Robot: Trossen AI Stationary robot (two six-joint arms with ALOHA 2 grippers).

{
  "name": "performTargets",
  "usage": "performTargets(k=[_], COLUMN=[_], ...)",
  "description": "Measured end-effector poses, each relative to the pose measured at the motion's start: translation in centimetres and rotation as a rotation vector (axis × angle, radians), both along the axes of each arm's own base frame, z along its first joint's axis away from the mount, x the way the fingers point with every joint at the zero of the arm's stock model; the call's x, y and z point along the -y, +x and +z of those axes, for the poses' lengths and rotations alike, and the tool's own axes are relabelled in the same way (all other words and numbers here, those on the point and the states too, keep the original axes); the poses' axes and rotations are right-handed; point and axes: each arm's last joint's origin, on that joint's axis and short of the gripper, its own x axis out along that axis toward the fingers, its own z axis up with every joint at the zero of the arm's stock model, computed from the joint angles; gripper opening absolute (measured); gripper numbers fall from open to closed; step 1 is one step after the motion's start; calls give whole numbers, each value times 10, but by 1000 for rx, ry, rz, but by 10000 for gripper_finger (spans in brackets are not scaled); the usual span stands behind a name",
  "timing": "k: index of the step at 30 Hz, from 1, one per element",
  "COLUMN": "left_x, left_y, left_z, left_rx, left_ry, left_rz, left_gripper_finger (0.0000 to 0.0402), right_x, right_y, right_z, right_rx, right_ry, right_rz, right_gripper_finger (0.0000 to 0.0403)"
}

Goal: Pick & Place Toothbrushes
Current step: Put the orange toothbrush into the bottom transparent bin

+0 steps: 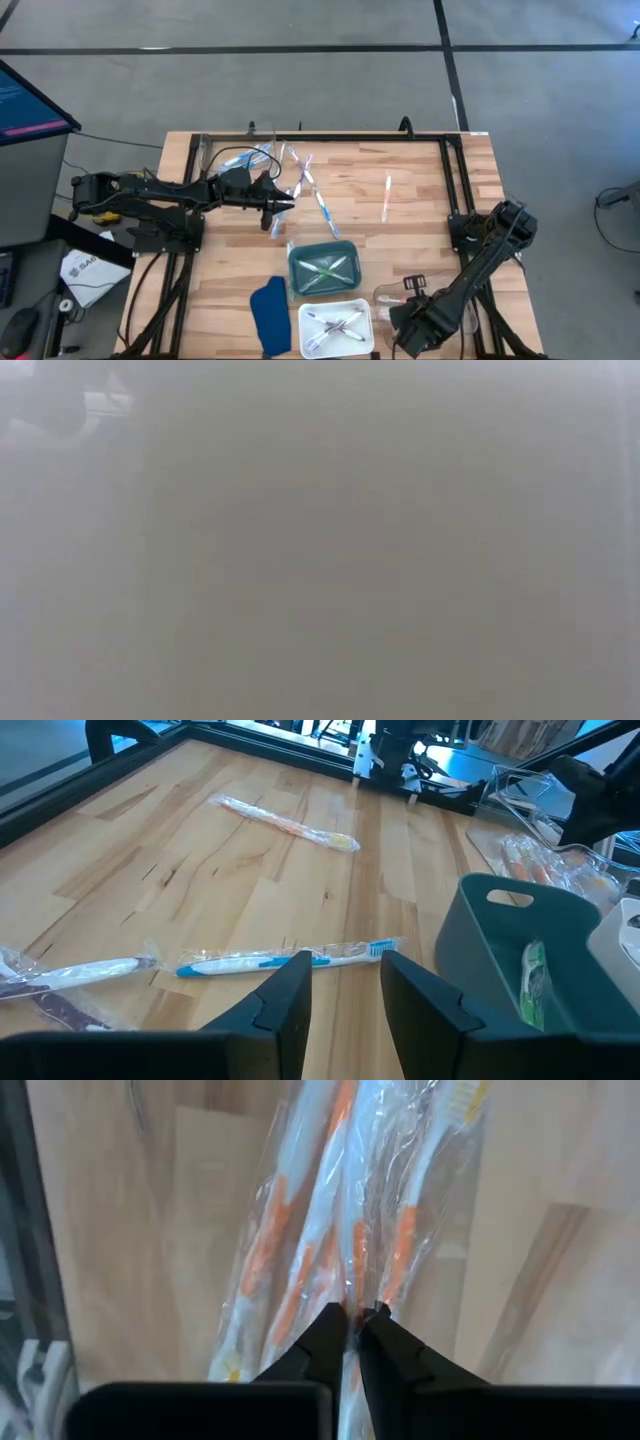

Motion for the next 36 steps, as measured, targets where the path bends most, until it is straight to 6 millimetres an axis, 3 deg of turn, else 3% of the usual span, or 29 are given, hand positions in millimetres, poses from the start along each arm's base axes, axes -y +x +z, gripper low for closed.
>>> performTargets(k=[13, 36], left_x=[0, 0], left_y=[0, 0], left_z=[0, 0], left_rx=[0, 4], left_ry=[0, 6], left_rz=[0, -1], left_gripper_finger=[115, 115], right_x=[13, 14], right_y=[-18, -15], right_z=[-32, -31], right_rx=[-46, 6], right_ry=[-85, -88], right_rz=[-131, -113], right_gripper_finger=[51, 52])
